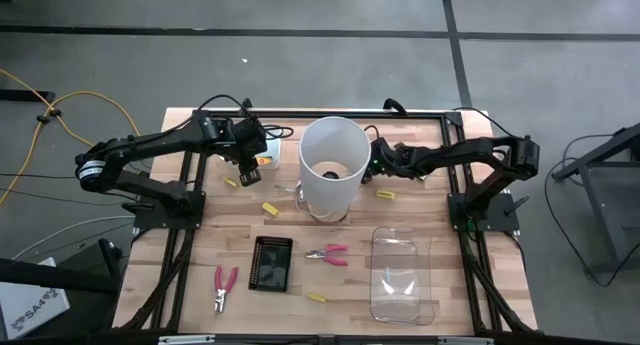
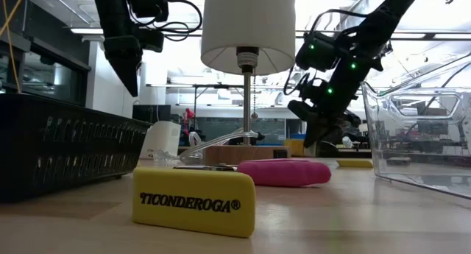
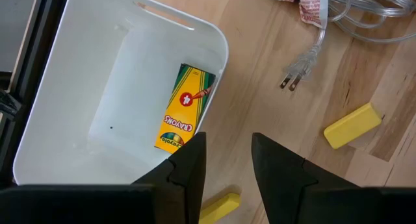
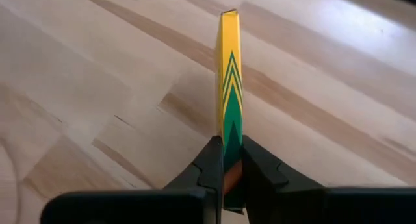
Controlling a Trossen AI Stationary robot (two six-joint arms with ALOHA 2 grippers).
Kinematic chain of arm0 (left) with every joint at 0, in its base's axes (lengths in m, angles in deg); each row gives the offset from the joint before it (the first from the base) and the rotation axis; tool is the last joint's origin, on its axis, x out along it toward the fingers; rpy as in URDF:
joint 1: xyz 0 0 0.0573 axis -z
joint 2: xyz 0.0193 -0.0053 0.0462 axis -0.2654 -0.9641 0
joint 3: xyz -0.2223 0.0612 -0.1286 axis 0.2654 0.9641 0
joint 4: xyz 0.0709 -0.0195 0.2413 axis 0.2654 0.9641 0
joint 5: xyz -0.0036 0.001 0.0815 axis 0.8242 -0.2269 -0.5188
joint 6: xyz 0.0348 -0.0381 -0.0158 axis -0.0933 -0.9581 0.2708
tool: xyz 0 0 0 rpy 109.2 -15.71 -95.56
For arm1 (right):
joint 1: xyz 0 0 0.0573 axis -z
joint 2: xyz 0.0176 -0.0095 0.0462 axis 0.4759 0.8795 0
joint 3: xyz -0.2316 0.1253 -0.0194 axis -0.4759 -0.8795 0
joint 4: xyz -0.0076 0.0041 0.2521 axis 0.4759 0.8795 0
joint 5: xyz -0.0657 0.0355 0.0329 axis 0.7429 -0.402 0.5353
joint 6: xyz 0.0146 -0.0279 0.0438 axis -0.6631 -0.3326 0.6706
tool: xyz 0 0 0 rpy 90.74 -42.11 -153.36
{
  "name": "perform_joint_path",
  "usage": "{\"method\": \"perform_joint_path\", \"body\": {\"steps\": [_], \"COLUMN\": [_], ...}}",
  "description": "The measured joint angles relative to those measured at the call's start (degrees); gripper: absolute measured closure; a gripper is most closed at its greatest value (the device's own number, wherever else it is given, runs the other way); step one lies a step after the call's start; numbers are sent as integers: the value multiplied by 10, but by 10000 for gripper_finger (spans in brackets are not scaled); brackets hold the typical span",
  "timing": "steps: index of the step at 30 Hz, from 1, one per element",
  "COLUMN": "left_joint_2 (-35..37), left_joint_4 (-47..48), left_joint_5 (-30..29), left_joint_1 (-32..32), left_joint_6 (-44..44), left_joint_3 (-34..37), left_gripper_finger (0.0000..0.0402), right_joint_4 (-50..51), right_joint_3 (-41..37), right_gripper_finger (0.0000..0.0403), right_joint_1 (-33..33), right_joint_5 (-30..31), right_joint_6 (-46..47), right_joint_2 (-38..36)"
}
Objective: Pick & Place School Supplies
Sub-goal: Put the crayon box into the white bin
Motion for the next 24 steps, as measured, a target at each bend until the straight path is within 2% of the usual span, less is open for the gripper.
{"method": "perform_joint_path", "body": {"steps": [24], "left_joint_2": [0], "left_joint_4": [-7], "left_joint_5": [1], "left_joint_1": [0], "left_joint_6": [0], "left_joint_3": [0], "left_gripper_finger": [285], "right_joint_4": [1], "right_joint_3": [0], "right_gripper_finger": [378], "right_joint_1": [17], "right_joint_5": [-29], "right_joint_6": [-100], "right_joint_2": [-65]}}
